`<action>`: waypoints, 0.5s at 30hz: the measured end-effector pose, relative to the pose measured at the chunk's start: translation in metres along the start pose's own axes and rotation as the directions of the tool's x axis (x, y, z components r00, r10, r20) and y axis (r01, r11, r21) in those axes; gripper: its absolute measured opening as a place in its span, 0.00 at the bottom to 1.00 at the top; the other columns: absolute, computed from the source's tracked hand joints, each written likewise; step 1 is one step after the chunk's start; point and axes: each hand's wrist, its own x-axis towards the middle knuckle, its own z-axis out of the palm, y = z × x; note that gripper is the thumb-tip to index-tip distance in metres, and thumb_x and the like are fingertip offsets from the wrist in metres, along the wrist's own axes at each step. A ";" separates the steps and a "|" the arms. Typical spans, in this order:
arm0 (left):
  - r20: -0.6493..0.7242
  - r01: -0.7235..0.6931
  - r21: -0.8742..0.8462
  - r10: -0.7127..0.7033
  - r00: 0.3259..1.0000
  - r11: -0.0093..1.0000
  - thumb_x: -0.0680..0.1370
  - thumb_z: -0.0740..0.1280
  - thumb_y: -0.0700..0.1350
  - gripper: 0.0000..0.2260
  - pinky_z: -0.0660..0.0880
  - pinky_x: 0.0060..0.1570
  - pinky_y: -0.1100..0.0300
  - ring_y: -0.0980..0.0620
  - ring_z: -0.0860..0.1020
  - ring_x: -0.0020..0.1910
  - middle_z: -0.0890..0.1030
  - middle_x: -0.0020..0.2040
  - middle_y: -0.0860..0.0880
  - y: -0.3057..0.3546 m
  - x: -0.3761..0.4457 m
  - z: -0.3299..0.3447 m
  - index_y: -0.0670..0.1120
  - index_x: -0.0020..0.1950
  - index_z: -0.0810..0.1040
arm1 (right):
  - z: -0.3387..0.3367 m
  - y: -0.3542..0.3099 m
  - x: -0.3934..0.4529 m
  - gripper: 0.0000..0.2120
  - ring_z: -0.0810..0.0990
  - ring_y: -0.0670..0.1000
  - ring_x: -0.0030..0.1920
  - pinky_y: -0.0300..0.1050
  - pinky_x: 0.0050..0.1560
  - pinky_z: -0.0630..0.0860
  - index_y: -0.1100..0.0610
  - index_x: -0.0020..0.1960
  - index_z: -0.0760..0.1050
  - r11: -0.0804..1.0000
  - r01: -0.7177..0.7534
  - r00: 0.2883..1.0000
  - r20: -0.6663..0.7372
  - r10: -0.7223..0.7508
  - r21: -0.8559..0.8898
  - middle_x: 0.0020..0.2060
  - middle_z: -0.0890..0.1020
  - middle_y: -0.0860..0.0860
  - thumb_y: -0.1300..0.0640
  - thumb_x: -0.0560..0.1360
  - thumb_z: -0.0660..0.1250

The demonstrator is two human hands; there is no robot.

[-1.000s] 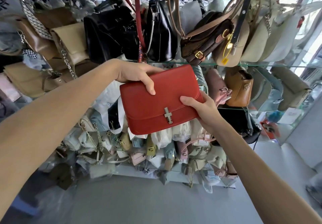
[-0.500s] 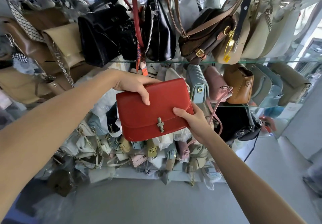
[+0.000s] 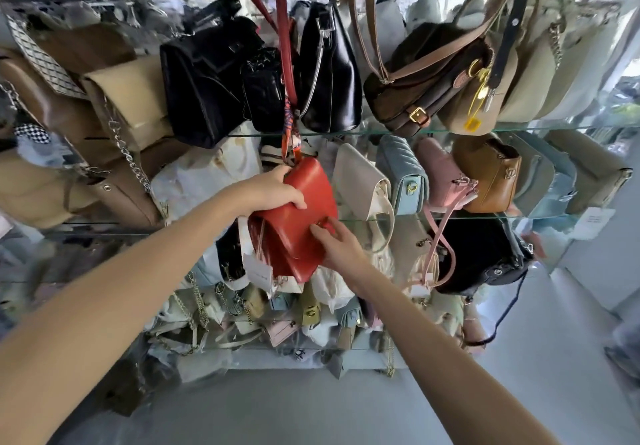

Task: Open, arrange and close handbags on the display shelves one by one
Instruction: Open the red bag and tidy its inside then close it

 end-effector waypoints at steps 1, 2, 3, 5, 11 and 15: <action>-0.028 0.014 0.001 -0.013 1.000 1.000 0.73 0.75 0.50 0.41 0.81 0.55 0.47 0.43 0.82 0.52 0.78 0.62 0.45 -0.001 0.007 0.004 0.55 0.81 0.57 | 0.001 -0.002 0.004 0.27 0.83 0.49 0.58 0.56 0.64 0.80 0.48 0.75 0.68 1.000 -0.020 0.999 0.026 0.021 -0.024 0.54 0.80 0.41 0.47 0.79 0.72; -0.057 0.022 0.003 -0.022 0.998 1.000 0.73 0.75 0.50 0.42 0.81 0.55 0.48 0.43 0.82 0.51 0.77 0.62 0.45 -0.001 0.014 0.008 0.54 0.82 0.56 | -0.001 -0.003 0.010 0.35 0.83 0.48 0.58 0.54 0.65 0.80 0.50 0.78 0.65 0.998 -0.043 0.998 0.050 0.045 -0.046 0.56 0.81 0.42 0.44 0.77 0.74; -0.084 0.029 0.005 -0.029 0.996 1.000 0.73 0.75 0.51 0.43 0.81 0.54 0.49 0.43 0.81 0.51 0.77 0.61 0.45 -0.001 0.022 0.012 0.55 0.82 0.53 | -0.004 -0.002 0.016 0.42 0.83 0.48 0.59 0.52 0.65 0.80 0.53 0.80 0.62 0.996 -0.060 0.995 0.080 0.065 -0.070 0.60 0.81 0.45 0.42 0.74 0.76; -0.124 0.043 0.018 -0.041 0.991 0.999 0.72 0.74 0.52 0.46 0.81 0.55 0.48 0.43 0.81 0.50 0.76 0.61 0.45 -0.003 0.038 0.018 0.57 0.83 0.50 | -0.014 0.001 0.033 0.55 0.81 0.49 0.65 0.50 0.68 0.77 0.53 0.84 0.55 0.989 -0.077 0.982 0.160 0.097 -0.127 0.70 0.76 0.49 0.40 0.67 0.81; -0.208 0.062 0.012 -0.058 0.976 0.998 0.72 0.72 0.50 0.46 0.78 0.61 0.47 0.42 0.79 0.57 0.77 0.65 0.42 0.004 0.098 0.025 0.56 0.84 0.48 | -0.032 -0.003 0.086 0.63 0.74 0.52 0.71 0.54 0.72 0.73 0.47 0.84 0.47 0.838 0.093 0.977 0.213 0.028 -0.537 0.75 0.70 0.50 0.47 0.62 0.85; -0.236 0.098 0.141 -0.063 0.970 0.985 0.75 0.69 0.50 0.47 0.72 0.54 0.54 0.39 0.76 0.65 0.67 0.77 0.35 0.023 0.137 0.021 0.50 0.85 0.42 | -0.039 -0.012 0.124 0.54 0.80 0.51 0.59 0.40 0.55 0.79 0.47 0.84 0.49 0.825 0.159 0.981 0.180 -0.071 -0.543 0.67 0.77 0.52 0.61 0.68 0.78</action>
